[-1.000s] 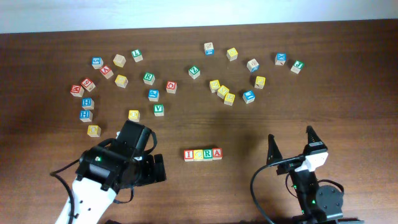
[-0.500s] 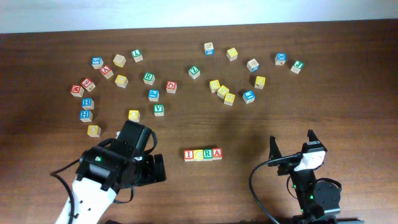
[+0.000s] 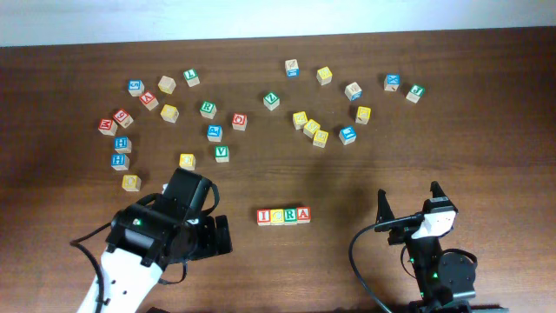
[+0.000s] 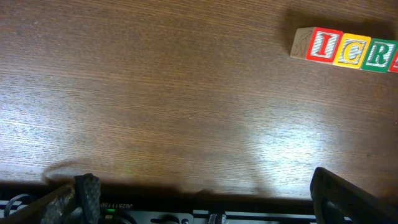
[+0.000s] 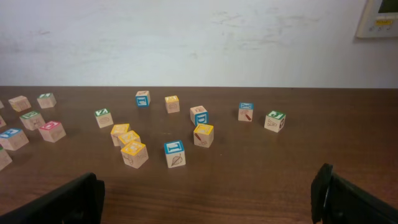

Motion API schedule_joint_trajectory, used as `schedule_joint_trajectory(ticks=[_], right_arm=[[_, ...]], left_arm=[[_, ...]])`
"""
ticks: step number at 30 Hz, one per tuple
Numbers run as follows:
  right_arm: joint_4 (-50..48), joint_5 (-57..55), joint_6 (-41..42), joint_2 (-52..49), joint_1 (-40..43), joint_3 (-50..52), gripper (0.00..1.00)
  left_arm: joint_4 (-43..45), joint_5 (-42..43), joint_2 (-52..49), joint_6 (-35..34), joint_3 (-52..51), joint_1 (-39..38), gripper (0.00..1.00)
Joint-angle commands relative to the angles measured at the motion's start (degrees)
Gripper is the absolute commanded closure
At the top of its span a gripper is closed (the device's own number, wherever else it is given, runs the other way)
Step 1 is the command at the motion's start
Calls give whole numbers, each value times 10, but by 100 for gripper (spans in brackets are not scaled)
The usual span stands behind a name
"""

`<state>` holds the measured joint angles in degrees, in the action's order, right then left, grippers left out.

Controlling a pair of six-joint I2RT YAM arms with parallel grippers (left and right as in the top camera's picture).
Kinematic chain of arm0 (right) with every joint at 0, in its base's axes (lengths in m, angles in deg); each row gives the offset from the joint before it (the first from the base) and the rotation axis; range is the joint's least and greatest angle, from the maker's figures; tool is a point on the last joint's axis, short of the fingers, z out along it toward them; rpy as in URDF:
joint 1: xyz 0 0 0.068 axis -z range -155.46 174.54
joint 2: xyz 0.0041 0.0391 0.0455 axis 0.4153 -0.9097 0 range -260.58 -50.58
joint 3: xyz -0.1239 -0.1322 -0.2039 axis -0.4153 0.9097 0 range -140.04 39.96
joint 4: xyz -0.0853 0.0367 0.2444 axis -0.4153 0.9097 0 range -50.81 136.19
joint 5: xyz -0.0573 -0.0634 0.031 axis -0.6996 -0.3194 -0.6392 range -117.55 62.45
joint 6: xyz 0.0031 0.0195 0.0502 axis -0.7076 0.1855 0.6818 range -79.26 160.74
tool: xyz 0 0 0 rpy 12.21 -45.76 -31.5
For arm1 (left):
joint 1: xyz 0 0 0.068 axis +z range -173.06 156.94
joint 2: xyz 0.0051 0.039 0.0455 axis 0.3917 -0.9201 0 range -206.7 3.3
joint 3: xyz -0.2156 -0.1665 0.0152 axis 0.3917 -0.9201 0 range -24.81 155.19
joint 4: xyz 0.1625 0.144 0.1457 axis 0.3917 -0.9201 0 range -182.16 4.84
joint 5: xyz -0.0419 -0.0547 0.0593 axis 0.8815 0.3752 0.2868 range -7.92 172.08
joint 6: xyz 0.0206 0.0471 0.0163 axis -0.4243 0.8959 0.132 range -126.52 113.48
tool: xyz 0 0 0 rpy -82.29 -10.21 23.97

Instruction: Spell out ICRA

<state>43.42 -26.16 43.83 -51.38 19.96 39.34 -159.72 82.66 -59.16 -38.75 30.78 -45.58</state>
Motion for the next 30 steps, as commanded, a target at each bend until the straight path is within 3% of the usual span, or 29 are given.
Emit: schedule_joint_trajectory(ticks=[1, 26, 30], right_arm=[[3, -5, 3, 6, 5, 3, 2], [3, -5, 3, 6, 5, 3, 2], [3, -5, 3, 6, 5, 3, 2]], left_arm=[[-1, -4, 6, -6, -4, 2, 1], [-9, 1, 5, -6, -4, 2, 1], [68, -3, 21, 17, -4, 3, 1]])
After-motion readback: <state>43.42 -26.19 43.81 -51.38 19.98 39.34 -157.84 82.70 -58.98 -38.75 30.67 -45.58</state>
